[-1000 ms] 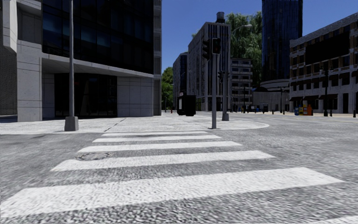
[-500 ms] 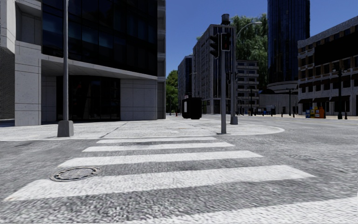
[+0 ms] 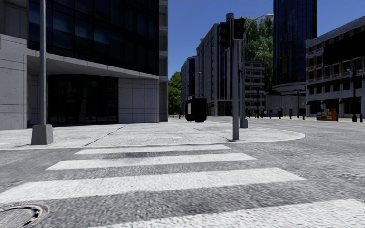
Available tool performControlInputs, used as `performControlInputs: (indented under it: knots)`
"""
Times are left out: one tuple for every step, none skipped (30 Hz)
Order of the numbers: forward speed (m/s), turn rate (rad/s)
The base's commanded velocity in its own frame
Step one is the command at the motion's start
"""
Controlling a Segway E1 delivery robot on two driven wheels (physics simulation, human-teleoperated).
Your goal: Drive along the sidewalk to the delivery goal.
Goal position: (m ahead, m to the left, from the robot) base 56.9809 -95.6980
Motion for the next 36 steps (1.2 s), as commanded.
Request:
performControlInputs:
  knots:
    - [2.00,0.00]
    - [2.00,0.00]
    - [2.00,0.00]
    - [2.00,0.00]
    - [2.00,0.00]
    - [2.00,0.00]
    - [2.00,0.00]
    - [2.00,0.00]
    - [2.00,0.00]
    - [2.00,0.00]
    - [2.00,0.00]
    - [2.00,0.00]
    - [2.00,0.00]
    - [2.00,0.00]
    - [2.00,0.00]
    - [2.00,0.00]
    - [2.00,0.00]
    - [2.00,0.00]
    - [2.00,0.00]
    - [2.00,0.00]
    - [2.00,0.00]
    - [2.00,0.00]
    - [2.00,0.00]
    - [2.00,0.00]
    - [2.00,0.00]
    - [2.00,0.00]
    - [2.00,0.00]
    - [2.00,0.00]
    - [2.00,0.00]
    - [2.00,0.00]
    - [2.00,0.00]
    - [2.00,0.00]
    - [2.00,0.00]
    - [2.00,0.00]
    - [2.00,0.00]
    - [2.00,0.00]
